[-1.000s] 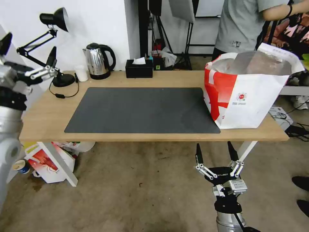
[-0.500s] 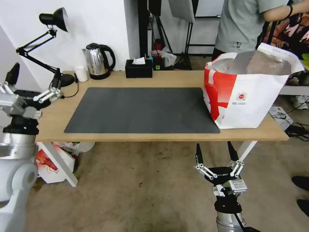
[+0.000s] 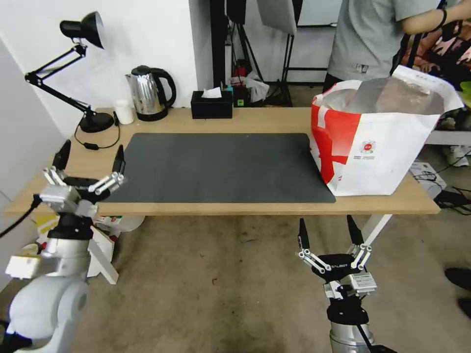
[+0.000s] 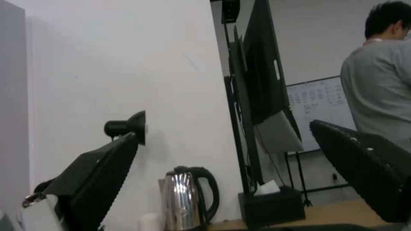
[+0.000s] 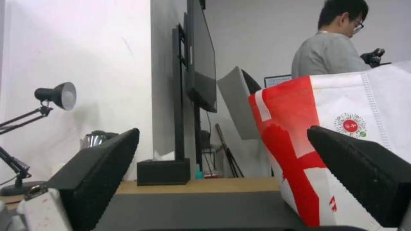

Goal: Pick up the trash from the table and place it into the takeout bag.

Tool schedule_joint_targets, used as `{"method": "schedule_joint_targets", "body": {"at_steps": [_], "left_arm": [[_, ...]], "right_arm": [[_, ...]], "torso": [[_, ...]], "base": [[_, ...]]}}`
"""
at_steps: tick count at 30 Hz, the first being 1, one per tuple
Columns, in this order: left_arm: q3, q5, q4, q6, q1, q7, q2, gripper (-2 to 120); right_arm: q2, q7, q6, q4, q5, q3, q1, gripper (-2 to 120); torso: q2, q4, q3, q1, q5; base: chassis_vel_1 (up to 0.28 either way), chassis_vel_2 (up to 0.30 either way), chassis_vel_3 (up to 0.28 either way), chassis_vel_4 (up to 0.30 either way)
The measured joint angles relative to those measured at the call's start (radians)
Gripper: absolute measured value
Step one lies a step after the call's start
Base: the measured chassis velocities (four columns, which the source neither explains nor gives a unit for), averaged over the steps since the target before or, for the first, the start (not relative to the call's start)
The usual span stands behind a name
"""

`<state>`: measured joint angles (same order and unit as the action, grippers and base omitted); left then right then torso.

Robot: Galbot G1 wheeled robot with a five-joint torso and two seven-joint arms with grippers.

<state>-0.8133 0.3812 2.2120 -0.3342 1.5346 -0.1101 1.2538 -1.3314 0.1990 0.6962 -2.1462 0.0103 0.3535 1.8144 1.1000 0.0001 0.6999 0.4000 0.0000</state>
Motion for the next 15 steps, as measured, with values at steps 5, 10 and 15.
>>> {"method": "schedule_joint_targets", "body": {"at_steps": [5,10,15], "left_arm": [[-0.005,-0.038,-0.031,-0.059,0.046,-0.012,0.027,100],[0.005,-0.082,-0.085,-0.133,0.077,-0.013,0.063,100],[0.004,-0.086,-0.115,-0.179,0.078,-0.014,0.075,100]], "right_arm": [[0.000,0.000,0.000,0.000,0.000,0.000,0.000,100],[0.000,0.000,0.000,0.000,0.000,0.000,0.000,100],[0.000,0.000,0.000,0.000,0.000,0.000,0.000,100]], "torso": [[0.000,-0.0001,0.000,0.000,0.0000],[0.000,-0.0001,0.000,0.000,-0.0001],[0.000,-0.0002,0.000,0.000,-0.0001]], "base": [[0.000,0.000,0.000,0.000],[0.000,0.000,0.000,0.000],[0.000,0.000,0.000,0.000]]}}
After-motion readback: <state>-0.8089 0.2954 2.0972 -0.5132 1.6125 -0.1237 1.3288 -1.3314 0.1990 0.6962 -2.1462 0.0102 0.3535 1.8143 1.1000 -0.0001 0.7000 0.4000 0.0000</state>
